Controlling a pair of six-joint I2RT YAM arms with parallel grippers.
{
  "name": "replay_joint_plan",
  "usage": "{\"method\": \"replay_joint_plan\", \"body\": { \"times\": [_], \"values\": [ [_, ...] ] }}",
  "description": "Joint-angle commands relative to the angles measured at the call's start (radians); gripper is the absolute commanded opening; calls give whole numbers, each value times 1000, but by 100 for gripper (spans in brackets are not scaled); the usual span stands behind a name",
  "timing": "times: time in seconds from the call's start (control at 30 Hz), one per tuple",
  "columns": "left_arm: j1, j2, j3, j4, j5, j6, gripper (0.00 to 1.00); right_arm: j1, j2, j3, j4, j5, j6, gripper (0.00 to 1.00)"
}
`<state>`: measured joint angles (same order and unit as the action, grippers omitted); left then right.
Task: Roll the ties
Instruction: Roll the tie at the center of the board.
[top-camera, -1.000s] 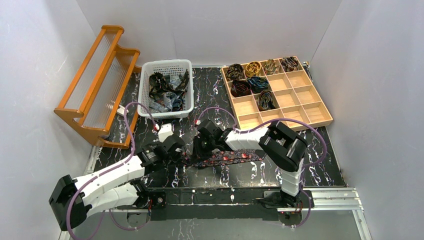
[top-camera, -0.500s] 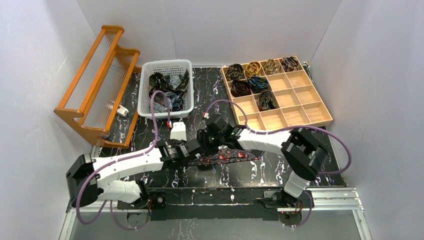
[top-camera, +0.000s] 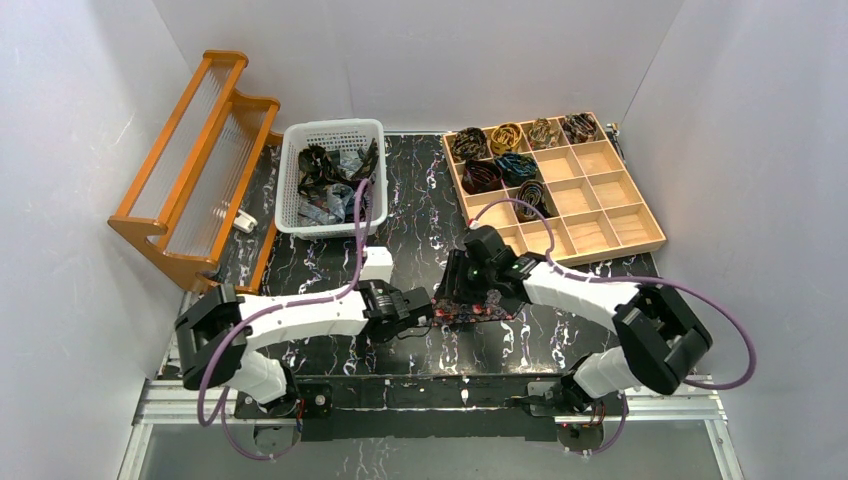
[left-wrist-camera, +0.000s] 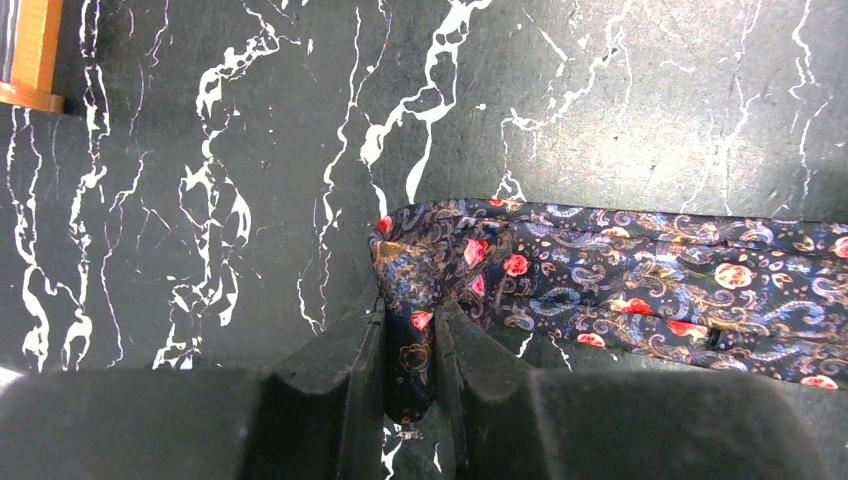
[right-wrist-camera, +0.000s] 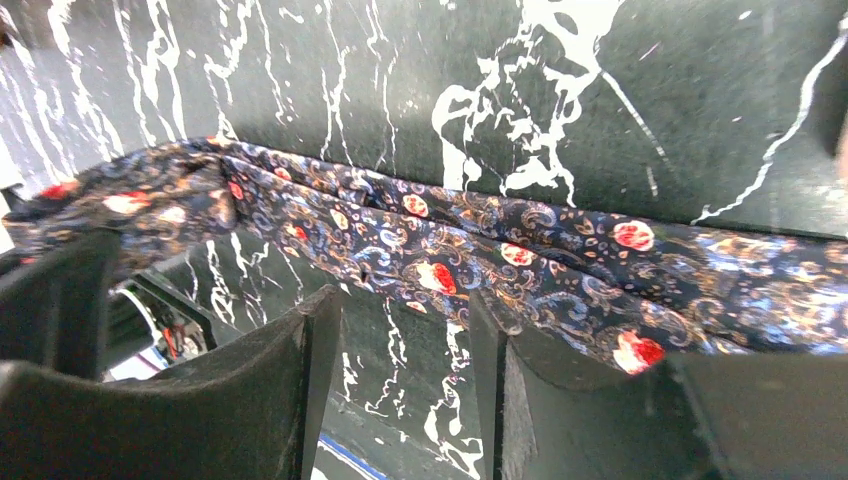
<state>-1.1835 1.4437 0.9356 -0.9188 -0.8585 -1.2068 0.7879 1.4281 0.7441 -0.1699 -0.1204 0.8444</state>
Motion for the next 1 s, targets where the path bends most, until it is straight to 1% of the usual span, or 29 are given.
{"method": "replay_joint_plan", "body": {
  "times": [0.0,0.17,0.3,0.4,0.43,0.47,0.53,0.67,0.77,0.8,0.87,0.97],
  "values": [
    [-18,66,54,-49,-86,-40,0,-36,-81,6,-20,34,-8,59],
    [-27,157,107,-57,-93,-40,0,-70,-133,-4,-38,54,-14,62],
    [-35,224,157,-57,-89,-30,4,-93,-160,-18,-42,55,-19,65],
    [-44,269,202,-46,-82,-13,15,-108,-165,-22,-51,53,-29,66],
    [-45,280,213,-35,-74,-3,21,-116,-166,-24,-52,52,-32,67],
    [-46,289,222,-20,-65,10,26,-122,-168,-28,-52,47,-35,67],
    [-47,302,233,31,-40,51,31,-132,-168,-33,-48,33,-44,68],
    [-44,290,210,185,55,141,44,-149,-173,-34,-51,14,-57,69],
    [-29,258,162,312,141,192,49,-160,-173,-32,-42,-16,-71,70],
    [-12,240,138,385,189,215,51,-161,-169,-30,-41,-25,-76,71],
    [26,204,92,464,274,236,54,-164,-160,-22,-47,-45,-85,71],
    [44,102,53,518,283,249,56,-165,-147,-6,-53,-76,-98,71]
  ]
}}
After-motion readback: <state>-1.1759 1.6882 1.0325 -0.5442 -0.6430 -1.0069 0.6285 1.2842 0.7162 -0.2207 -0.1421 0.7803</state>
